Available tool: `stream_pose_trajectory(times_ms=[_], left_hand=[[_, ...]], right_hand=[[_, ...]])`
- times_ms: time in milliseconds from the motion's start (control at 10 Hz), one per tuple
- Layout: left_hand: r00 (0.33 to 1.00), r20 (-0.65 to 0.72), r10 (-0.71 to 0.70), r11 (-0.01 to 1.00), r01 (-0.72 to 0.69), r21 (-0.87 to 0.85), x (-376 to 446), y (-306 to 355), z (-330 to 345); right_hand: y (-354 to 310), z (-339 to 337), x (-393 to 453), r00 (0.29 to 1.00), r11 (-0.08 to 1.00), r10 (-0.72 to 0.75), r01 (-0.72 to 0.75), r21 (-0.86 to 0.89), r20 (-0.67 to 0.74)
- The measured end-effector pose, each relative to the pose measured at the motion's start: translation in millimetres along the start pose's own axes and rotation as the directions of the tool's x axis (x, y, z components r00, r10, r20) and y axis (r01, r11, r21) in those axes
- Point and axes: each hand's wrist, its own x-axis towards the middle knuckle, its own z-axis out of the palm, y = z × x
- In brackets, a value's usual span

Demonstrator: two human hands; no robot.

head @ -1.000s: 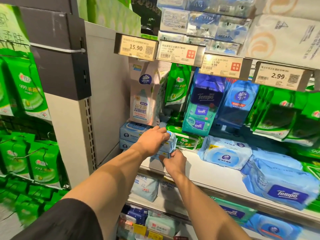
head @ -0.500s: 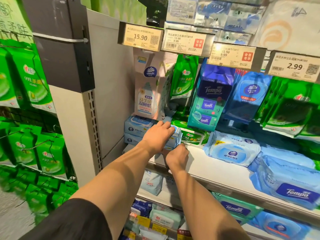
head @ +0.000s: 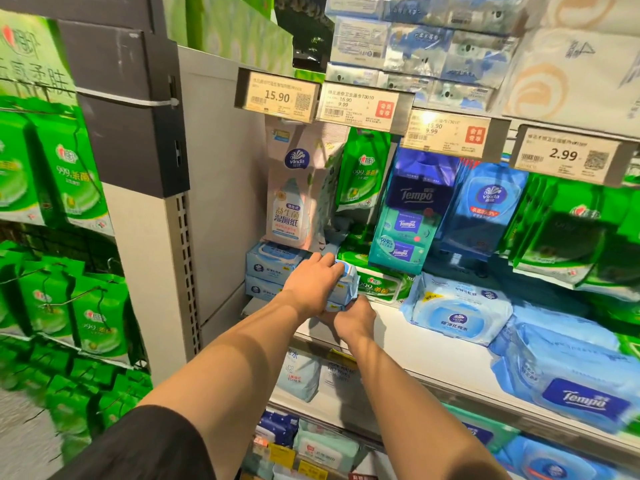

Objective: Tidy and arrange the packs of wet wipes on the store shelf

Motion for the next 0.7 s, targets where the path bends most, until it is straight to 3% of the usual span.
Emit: stream_pose_trajectory(times_ms=[500, 700], left_hand=[[0.994, -0.08, -0.075, 0.996, 0.071, -0.045, -15.8, 6.2, 1.8], [0.992, -0.076, -0.099, 0.994, 0.095, -0.06, -18.6, 16.7, -1.1]], right_hand=[[6.9, -24.5, -1.1, 0.995, 0.994, -0.019, 0.03, -0.105, 0.102], [6.6, -34.5, -18.8, 0.972, 0.939, -0.146, 0.194, -0.283, 0.183]])
